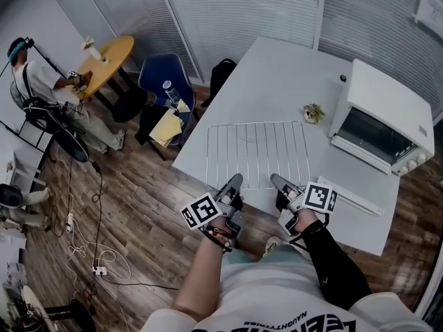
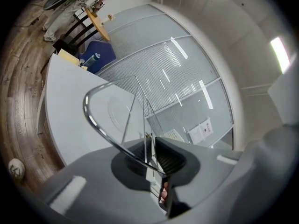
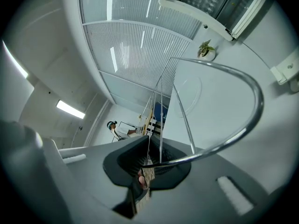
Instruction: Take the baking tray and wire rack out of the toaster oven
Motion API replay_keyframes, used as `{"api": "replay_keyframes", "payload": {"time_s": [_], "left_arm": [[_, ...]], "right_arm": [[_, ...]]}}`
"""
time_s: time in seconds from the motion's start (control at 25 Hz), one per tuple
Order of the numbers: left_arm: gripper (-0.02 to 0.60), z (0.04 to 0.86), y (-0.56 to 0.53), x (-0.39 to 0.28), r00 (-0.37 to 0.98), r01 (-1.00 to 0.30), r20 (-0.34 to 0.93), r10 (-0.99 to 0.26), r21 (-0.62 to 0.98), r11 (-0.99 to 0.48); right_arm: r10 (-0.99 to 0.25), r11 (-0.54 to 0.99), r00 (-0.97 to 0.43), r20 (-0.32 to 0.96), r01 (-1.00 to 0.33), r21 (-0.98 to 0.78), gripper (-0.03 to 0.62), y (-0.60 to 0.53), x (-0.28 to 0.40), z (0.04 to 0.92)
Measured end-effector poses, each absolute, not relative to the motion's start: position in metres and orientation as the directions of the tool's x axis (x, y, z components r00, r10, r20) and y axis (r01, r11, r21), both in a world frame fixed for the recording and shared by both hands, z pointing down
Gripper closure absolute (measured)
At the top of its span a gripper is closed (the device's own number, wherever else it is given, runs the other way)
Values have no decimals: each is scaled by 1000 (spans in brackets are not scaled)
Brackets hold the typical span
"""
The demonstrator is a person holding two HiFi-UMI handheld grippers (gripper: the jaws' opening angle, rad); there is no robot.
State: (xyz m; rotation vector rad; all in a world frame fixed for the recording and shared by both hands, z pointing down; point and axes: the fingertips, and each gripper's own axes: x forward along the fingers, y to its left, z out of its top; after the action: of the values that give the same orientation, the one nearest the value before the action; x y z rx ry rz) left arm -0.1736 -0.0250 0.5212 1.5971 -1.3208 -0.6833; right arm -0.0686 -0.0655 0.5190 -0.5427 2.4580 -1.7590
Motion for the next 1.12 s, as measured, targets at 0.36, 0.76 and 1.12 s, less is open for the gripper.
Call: {"api": "replay_keyframes", "payload": {"time_s": [0.36, 0.76, 1.12], "left_arm": [[506, 533, -38, -227, 332, -449, 177, -927, 893, 10], [460, 558, -46, -279, 570, -348, 178, -802, 936, -40], [456, 593, -37, -288, 681, -331, 227, -696, 944, -16]], "right_arm": [[-386, 231, -908, 162, -265, -936, 589, -67, -126, 531], [-553, 57, -803, 221, -301, -952, 589, -58, -205, 563], [-589, -37, -757, 282, -324, -945, 586, -48, -237, 593]]}}
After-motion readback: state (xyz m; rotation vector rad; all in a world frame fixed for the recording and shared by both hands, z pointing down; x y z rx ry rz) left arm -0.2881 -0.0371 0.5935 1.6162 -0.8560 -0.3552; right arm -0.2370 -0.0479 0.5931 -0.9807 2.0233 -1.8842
